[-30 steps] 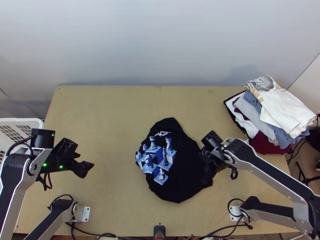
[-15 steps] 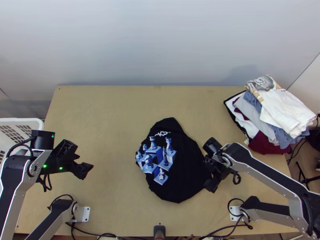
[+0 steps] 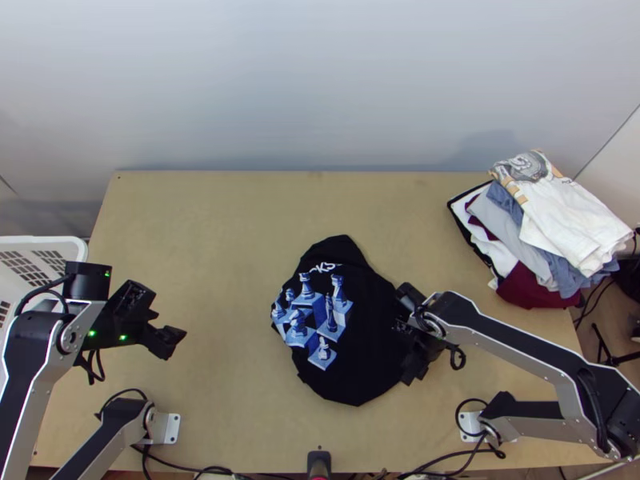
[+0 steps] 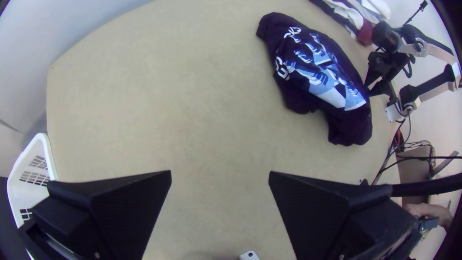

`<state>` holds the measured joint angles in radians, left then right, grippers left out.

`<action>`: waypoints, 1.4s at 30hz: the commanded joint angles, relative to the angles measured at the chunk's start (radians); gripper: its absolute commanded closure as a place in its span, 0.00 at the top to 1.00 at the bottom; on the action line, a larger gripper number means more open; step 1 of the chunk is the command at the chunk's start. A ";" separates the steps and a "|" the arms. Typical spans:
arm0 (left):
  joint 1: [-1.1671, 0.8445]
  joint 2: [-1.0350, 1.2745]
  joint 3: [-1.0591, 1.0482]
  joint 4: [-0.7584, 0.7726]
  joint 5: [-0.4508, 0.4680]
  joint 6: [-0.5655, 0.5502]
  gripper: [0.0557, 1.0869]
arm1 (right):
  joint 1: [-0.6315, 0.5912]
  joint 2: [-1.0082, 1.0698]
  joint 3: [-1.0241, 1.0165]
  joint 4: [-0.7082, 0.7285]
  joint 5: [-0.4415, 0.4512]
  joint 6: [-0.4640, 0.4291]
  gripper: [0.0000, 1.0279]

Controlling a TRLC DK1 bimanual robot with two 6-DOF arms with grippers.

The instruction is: Fold the t-shirt

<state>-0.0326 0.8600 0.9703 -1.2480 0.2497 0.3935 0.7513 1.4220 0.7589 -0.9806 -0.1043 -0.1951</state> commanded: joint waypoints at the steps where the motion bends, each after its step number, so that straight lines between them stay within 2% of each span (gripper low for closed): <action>1: 0.000 -0.018 -0.041 0.009 -0.003 -0.013 0.96 | 0.025 0.003 -0.018 0.071 -0.008 -0.010 0.09; 2: 0.000 -0.018 -0.044 0.010 -0.001 -0.016 0.96 | 0.026 -0.014 -0.010 0.076 -0.006 -0.012 0.03; 6: 0.000 -0.019 -0.047 0.013 -0.001 -0.022 0.96 | 0.025 -0.078 0.066 0.040 -0.006 -0.024 0.03; 9: 0.002 -0.022 -0.050 0.018 -0.003 -0.022 0.96 | 0.040 -0.135 0.215 -0.041 -0.006 -0.044 0.03; 13: 0.003 -0.022 -0.047 0.018 -0.003 -0.024 0.96 | 0.059 -0.155 0.519 -0.159 -0.006 -0.076 0.03; 17: 0.000 -0.013 -0.047 0.022 -0.003 -0.022 0.96 | 0.063 -0.104 0.864 -0.210 0.011 -0.110 0.03; 24: -0.018 0.054 -0.028 0.070 -0.003 -0.031 0.96 | 0.065 0.063 1.462 -0.188 0.215 -0.147 0.03; 26: -0.018 0.071 -0.022 0.085 -0.003 -0.033 0.96 | 0.088 0.095 1.587 -0.116 0.330 -0.195 0.03; 27: -0.018 0.079 -0.019 0.088 -0.003 -0.035 0.96 | 0.108 0.087 1.587 -0.053 0.385 -0.245 0.03; 29: -0.026 0.089 -0.016 0.098 -0.003 -0.036 0.96 | 0.143 0.081 1.585 -0.023 0.456 -0.317 0.03; 33: -0.050 0.128 -0.002 0.140 -0.004 -0.042 0.96 | 0.135 0.022 1.482 -0.038 0.477 -0.322 0.03; 36: -0.055 0.174 0.031 0.163 -0.004 -0.041 0.96 | 0.108 -0.049 1.375 -0.141 0.485 -0.291 0.03; 38: -0.069 0.200 0.053 0.179 -0.004 -0.045 0.96 | 0.091 -0.112 1.212 -0.268 0.486 -0.279 0.03; 42: -0.147 0.271 0.090 0.220 -0.004 -0.073 0.96 | -0.033 -0.331 0.797 -0.280 0.486 -0.290 0.03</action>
<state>-0.1001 1.0344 1.0046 -1.0840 0.2459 0.3470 0.8253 1.3224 1.9797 -1.1713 0.3534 -0.4801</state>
